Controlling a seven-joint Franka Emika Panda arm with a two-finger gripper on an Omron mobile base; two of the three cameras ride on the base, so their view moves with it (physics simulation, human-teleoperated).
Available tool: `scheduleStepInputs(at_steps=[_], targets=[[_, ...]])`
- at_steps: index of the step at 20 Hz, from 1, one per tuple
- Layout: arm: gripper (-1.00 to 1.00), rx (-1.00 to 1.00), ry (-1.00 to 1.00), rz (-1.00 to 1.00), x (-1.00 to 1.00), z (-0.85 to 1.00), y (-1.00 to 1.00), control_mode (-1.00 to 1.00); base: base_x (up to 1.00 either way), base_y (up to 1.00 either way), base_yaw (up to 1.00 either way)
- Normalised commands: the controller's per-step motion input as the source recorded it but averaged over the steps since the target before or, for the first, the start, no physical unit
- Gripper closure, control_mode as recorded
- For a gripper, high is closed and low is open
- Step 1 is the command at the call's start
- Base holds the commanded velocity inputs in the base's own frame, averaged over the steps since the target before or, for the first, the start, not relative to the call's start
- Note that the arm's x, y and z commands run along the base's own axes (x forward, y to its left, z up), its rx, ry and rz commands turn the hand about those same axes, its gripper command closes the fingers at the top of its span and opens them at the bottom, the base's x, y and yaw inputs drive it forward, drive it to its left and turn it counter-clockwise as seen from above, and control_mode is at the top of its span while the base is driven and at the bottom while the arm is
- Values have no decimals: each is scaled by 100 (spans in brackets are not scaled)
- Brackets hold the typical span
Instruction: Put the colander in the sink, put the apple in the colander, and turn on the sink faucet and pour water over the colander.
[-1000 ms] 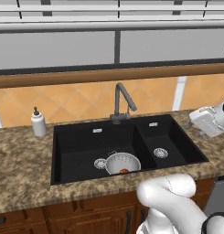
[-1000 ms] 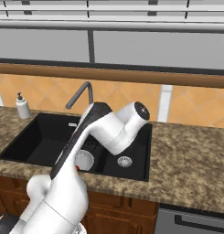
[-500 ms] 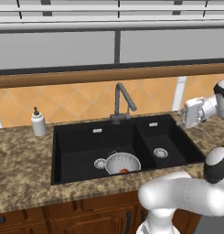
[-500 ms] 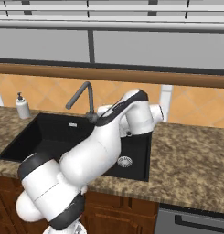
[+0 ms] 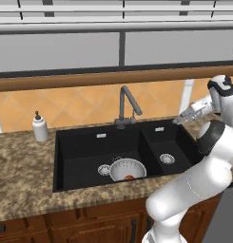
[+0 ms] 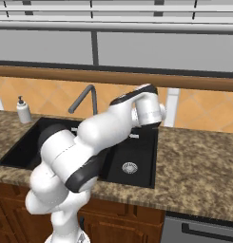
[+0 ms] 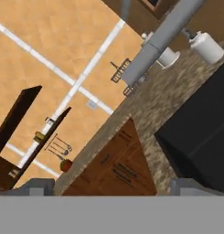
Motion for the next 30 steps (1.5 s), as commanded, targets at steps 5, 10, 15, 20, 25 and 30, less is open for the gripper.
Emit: scheduleStepInputs(at_steps=[5,10,15,20,25,30], targets=[[-100,2,-55,2,0,0,19,-100,0,0,0],[-100,3,-38,-6,0,-7,19,-100,0,0,0],[-100,10,-26,-15,0,-22,24,-100,0,0,0],[-100,11,-18,-23,12,-12,20,-100,0,0,0],[-100,5,-4,-22,54,-1,1,-100,0,0,0],[-100,4,0,-14,47,-17,0,-100,0,0,0]])
